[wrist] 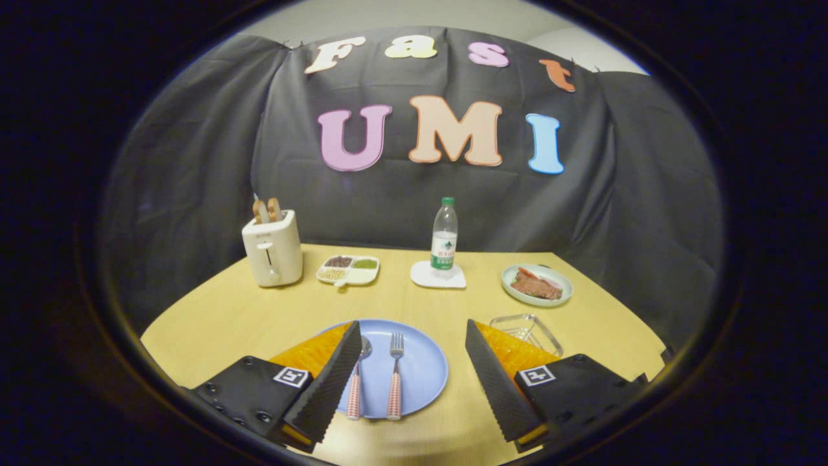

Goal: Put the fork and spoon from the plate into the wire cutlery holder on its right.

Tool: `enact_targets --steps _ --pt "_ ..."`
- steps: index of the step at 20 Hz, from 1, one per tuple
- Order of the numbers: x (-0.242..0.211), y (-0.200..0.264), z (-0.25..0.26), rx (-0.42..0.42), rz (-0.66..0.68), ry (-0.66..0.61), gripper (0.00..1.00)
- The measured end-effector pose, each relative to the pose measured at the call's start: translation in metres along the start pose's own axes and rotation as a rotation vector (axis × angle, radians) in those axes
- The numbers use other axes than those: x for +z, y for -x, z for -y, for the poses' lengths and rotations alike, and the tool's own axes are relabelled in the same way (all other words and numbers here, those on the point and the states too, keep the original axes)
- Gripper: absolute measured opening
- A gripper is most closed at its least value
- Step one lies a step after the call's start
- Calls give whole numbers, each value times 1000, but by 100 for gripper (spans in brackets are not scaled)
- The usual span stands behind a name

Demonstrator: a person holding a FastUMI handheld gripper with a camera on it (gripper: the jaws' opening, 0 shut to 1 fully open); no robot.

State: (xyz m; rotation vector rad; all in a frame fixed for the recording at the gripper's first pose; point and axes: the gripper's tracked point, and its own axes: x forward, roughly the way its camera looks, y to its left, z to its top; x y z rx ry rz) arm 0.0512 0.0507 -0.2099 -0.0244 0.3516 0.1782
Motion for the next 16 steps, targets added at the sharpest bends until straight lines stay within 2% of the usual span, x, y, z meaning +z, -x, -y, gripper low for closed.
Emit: enact_targets --steps 6,11,13,16 --pt "-57 -28 -8 48 -130 99 100" --pt "-82 -42 -11 82 -195 153 100" --pt "-87 -47 -11 92 -212 134 100" --pt "-98 -51 -14 115 -249 120 79"
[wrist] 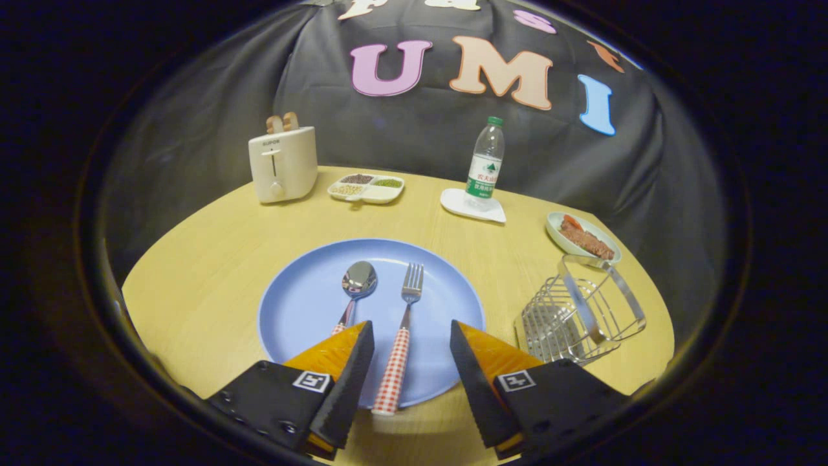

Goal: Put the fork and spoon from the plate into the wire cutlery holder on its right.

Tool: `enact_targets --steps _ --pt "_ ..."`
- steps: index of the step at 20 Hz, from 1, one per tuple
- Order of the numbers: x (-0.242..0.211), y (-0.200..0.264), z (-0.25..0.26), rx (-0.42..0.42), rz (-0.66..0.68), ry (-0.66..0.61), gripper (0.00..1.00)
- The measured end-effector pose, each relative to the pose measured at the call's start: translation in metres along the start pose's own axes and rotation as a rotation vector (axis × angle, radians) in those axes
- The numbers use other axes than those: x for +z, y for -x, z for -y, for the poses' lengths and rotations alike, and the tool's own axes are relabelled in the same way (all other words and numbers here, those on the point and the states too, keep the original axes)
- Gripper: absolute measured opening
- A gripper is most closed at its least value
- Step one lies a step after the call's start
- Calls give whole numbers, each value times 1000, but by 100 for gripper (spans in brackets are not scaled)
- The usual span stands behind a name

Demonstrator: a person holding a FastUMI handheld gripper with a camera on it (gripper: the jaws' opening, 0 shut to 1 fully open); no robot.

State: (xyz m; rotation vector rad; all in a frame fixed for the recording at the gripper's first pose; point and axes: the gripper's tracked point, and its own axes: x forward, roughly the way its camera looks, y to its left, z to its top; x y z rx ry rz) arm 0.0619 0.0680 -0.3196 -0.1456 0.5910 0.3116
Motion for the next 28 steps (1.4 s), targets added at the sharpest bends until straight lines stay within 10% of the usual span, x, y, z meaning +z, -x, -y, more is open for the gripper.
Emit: enact_targets --steps 8,11,28 --pt "-20 -5 -9 11 -86 -12 20" --pt "-19 -2 -5 -12 -101 -19 12" --pt "73 94 77 -88 -50 -108 12"
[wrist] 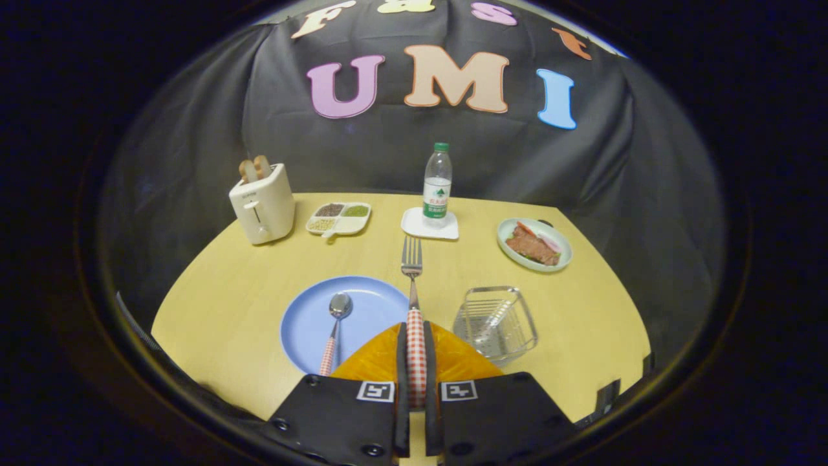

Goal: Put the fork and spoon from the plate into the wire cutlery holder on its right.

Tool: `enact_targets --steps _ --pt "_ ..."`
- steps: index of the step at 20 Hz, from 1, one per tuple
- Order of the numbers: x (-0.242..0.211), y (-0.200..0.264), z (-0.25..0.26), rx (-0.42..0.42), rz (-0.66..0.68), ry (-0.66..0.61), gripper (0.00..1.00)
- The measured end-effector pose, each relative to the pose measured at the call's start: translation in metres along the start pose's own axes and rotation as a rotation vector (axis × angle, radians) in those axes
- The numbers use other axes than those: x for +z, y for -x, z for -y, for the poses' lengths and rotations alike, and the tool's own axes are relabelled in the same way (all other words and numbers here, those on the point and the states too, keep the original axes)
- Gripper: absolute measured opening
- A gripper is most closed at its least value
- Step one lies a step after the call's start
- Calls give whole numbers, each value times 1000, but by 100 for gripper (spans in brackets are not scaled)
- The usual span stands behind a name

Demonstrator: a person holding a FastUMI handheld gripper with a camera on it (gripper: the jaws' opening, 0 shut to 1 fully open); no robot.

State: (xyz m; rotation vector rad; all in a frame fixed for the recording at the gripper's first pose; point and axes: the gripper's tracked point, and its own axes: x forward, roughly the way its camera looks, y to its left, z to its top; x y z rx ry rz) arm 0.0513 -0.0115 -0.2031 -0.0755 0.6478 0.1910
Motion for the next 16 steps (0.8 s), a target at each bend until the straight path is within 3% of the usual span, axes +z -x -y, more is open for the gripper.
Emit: enact_targets --steps 8,16 --pt "-13 37 90 -4 -229 102 12" --pt "-42 26 88 102 -510 161 12"
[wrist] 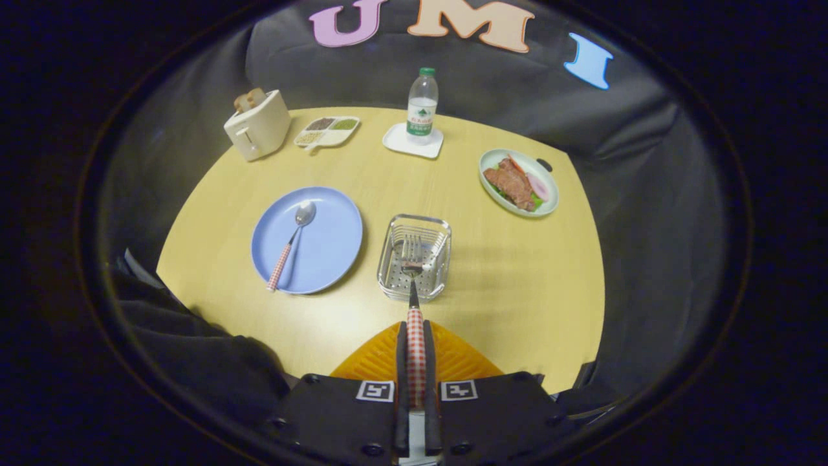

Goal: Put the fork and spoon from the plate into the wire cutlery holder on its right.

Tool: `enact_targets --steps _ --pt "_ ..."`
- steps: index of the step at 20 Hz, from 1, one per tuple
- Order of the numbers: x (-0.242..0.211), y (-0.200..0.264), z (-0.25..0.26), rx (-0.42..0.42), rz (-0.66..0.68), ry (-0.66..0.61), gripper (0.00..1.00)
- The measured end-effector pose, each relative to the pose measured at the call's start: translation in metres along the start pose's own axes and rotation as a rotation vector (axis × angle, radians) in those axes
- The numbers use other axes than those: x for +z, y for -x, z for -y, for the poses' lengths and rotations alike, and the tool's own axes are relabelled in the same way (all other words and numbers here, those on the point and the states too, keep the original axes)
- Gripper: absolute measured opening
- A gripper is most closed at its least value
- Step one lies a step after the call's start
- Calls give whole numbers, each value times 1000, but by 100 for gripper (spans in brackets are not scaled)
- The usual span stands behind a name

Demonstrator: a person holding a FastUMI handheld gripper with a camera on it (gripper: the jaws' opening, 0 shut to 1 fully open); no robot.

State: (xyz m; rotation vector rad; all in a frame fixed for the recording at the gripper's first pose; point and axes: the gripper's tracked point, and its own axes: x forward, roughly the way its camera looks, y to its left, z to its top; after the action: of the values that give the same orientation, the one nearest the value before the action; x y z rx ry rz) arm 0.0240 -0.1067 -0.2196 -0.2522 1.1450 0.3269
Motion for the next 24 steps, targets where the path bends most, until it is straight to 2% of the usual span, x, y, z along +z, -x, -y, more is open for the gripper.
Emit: enact_targets --steps 2,11,14,17,19,24 --pt "-2 -7 -2 35 -77 0 12" --pt "6 -27 8 19 -233 -48 14" --pt "7 -33 5 19 -252 -38 15" --pt "16 -33 2 32 -217 -52 19" --pt "26 -29 2 42 -170 -81 24" --pt "60 -18 3 65 1 -157 69"
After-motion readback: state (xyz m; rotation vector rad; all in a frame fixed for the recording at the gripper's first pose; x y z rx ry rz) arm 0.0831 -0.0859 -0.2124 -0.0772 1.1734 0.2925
